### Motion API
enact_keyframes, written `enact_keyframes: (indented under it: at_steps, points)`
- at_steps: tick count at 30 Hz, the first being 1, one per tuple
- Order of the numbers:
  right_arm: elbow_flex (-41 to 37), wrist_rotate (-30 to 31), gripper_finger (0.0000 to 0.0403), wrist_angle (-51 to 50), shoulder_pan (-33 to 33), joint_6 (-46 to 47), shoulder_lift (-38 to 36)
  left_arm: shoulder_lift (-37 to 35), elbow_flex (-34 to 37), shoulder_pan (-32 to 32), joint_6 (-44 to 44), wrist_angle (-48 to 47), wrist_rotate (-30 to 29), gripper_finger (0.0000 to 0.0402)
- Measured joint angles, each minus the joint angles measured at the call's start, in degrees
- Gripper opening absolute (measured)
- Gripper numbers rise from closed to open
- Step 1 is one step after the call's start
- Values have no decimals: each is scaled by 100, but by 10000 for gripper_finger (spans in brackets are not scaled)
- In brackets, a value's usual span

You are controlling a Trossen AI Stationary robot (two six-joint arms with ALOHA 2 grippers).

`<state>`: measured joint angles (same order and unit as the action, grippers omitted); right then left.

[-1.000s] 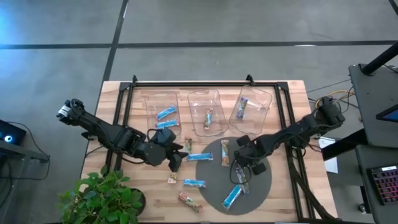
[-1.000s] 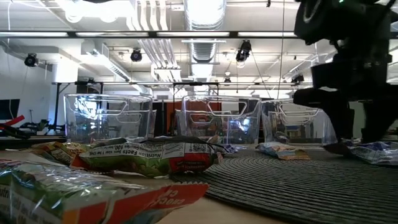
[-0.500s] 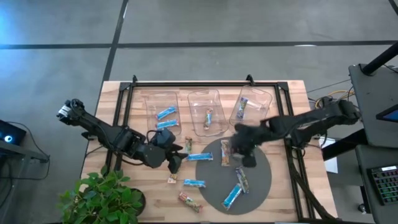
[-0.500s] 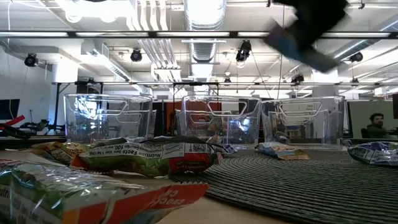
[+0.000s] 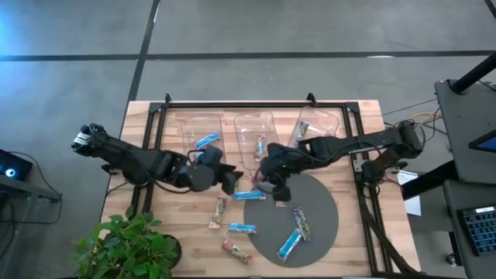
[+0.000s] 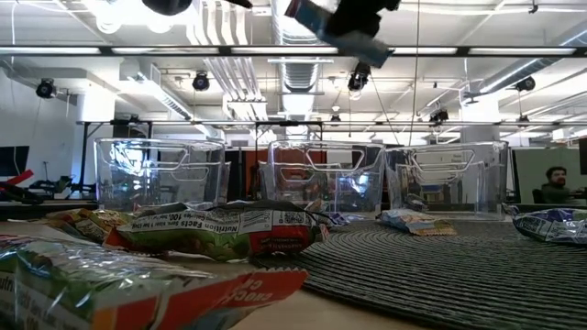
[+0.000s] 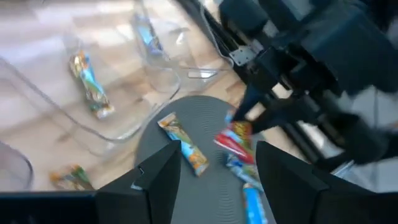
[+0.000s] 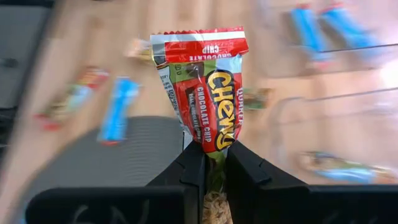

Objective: Pick and place Granola Bars by type
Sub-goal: Put the top red granola bar into the left transparent bin

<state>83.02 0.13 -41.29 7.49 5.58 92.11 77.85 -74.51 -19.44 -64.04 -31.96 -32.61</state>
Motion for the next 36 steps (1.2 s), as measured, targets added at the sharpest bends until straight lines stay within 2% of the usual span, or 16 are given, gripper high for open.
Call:
enact_keyframes:
  at_steps: [4, 7, 11, 15, 19, 30, 36]
  points:
    - [322, 1018, 33, -373, 0, -237, 259, -1, 90, 101, -691, 2, 180, 190]
    - [362, 1397, 33, -370, -1, -333, 344, -1, 251, 105, -1128, 110, 206, 190]
    - [366, 1498, 33, -294, 4, -345, 340, -1, 567, 187, -1448, 735, 316, 190]
    - [363, 1502, 33, -289, 7, -407, 342, -1, 890, 345, -1406, 1603, 350, 190]
    - [362, 1455, 33, -298, 11, -428, 340, -1, 1038, 481, -1404, 1652, 559, 190]
    - [359, 1304, 34, -263, 13, -473, 338, 107, 1126, 807, -1268, 1994, 578, 190]
    - [359, 1300, 34, -138, 11, -465, 338, 379, 1118, 964, -1100, 2348, 1021, 190]
